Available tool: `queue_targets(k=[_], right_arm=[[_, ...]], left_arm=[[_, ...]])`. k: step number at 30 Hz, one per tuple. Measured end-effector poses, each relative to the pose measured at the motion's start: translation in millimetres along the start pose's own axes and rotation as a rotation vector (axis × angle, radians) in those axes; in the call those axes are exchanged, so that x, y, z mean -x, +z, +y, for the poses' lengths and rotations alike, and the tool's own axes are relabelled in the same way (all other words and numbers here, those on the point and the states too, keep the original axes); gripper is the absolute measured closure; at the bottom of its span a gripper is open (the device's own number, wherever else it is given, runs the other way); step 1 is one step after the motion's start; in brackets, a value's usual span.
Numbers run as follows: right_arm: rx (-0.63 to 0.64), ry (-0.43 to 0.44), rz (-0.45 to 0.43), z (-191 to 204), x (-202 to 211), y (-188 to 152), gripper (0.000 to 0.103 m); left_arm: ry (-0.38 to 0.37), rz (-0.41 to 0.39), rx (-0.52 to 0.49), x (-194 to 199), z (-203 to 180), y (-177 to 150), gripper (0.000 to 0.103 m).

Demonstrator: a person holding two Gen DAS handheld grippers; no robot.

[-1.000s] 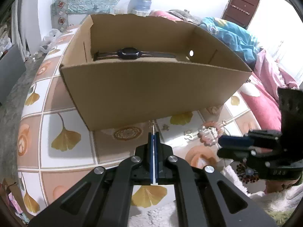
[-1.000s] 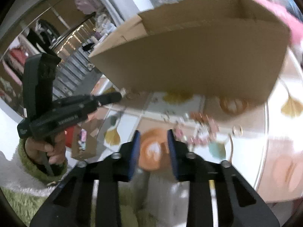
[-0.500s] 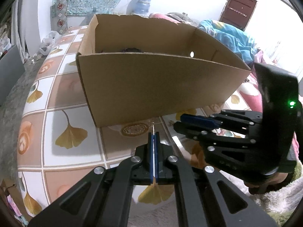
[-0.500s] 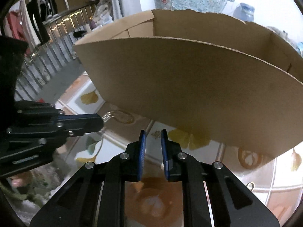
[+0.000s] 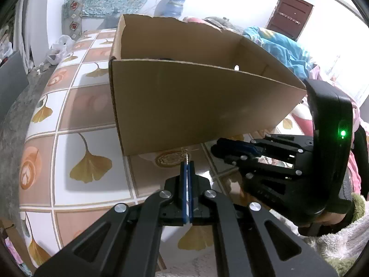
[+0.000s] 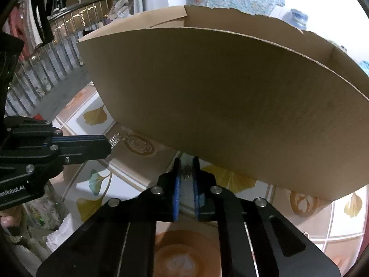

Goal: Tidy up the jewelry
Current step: 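Carry the gold earring with the left tool over the box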

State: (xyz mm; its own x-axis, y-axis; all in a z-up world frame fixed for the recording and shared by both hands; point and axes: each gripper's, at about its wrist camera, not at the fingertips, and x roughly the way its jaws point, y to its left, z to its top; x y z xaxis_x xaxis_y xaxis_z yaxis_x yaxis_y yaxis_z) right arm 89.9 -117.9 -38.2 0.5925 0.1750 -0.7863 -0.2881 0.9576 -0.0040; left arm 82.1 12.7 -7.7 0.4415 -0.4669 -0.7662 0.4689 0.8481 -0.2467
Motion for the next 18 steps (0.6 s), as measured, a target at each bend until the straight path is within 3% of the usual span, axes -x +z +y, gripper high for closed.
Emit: queue_targets(k=[9, 18], right_arm=[[-0.074, 0.074, 0.000, -11, 8, -2, 0.103], [-0.168, 0.142, -0.042, -36, 43, -3, 0.103]], left_arm=[[0.001, -0.004, -0.003, 1, 0, 1, 0.103], [0.003, -0.020, -0.014, 9, -4, 0, 0.103]])
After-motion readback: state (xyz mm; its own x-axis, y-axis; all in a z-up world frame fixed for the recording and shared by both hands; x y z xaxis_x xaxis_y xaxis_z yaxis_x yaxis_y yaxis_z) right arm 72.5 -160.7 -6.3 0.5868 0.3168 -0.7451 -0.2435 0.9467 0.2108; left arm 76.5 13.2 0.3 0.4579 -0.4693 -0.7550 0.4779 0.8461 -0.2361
